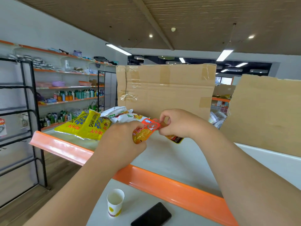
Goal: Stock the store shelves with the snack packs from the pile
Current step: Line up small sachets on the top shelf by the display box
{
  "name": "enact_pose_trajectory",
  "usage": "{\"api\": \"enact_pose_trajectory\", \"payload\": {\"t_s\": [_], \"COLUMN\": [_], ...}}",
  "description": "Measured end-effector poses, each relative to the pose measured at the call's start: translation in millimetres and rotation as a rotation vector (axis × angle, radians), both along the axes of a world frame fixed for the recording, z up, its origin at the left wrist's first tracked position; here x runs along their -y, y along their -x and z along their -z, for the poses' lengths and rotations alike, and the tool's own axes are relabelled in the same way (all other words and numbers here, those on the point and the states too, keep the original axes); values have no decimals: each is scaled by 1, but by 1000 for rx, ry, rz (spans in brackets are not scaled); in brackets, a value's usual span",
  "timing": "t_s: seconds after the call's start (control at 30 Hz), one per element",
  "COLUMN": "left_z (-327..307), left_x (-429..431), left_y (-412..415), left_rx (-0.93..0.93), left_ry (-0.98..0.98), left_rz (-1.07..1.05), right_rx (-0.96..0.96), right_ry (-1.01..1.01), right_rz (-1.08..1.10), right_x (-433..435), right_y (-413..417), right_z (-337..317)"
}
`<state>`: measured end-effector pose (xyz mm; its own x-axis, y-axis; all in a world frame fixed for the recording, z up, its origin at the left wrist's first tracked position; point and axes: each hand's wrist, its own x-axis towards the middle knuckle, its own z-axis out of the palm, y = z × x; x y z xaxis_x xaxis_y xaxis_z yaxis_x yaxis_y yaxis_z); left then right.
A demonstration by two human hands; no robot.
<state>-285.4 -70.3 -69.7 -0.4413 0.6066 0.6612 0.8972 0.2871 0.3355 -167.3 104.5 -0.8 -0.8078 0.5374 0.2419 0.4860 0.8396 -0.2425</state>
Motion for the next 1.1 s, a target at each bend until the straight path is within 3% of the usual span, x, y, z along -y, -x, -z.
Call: {"api": "enact_pose_trajectory", "payload": {"t_s": [0.17, 0.33, 0.83, 1.1], "left_z": [-19, -40, -69, -66], "left_x": [-11, -40, -137, -161], "left_y": [-32, -100, -433, -577], "left_rx": [-9, 57, -21, -31], "left_ry": [-93, -123, -131, -113], "left_rz": [48, 235, 712, 862], "right_rx": [-151, -215, -362, -358], "right_ry": [-41, -72, -142, -156], "right_rz": [34, 140, 635, 831], "right_x": [6, -1, 2, 25], "right_y": [-53, -155, -545, -700], "right_z": [-30, -40, -39, -27]}}
